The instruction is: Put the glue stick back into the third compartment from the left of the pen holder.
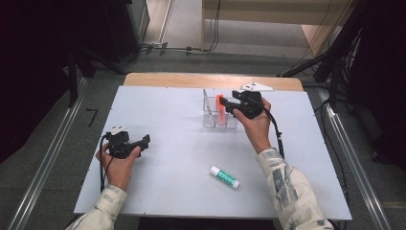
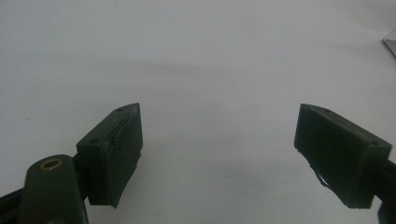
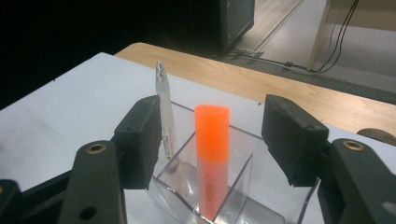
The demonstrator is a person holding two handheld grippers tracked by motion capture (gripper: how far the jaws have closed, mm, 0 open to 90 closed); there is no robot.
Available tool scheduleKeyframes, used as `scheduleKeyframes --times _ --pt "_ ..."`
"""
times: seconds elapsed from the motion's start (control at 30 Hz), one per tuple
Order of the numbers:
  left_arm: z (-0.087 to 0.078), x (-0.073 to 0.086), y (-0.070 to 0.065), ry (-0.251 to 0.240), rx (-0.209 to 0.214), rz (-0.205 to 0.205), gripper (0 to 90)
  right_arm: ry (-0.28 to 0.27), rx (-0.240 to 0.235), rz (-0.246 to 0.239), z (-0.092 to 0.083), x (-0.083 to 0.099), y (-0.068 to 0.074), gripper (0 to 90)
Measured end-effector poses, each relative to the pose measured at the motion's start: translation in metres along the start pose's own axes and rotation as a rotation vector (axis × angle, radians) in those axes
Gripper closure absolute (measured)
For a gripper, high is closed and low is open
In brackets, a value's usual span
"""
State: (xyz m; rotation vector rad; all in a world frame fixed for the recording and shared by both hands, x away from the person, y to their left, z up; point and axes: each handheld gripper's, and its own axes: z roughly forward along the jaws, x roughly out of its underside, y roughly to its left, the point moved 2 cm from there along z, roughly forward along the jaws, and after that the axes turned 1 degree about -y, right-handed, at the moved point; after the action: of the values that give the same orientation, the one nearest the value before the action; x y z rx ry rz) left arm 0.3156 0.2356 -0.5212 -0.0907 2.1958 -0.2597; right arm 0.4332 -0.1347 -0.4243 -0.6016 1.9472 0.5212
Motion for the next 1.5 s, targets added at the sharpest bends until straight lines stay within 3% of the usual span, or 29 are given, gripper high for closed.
scheduleKeyframes --times 0.47,1.5 --pt "-0.003 0.001 0.0 -0.002 -0.006 0.007 16.6 -0.007 -0.028 -0.008 -0.02 0.015 0.009 32.8" --pt "-0.002 0.0 -0.001 -0.001 -0.003 0.009 16.6 0.051 -0.052 -0.037 -0.035 0.053 0.021 22.0"
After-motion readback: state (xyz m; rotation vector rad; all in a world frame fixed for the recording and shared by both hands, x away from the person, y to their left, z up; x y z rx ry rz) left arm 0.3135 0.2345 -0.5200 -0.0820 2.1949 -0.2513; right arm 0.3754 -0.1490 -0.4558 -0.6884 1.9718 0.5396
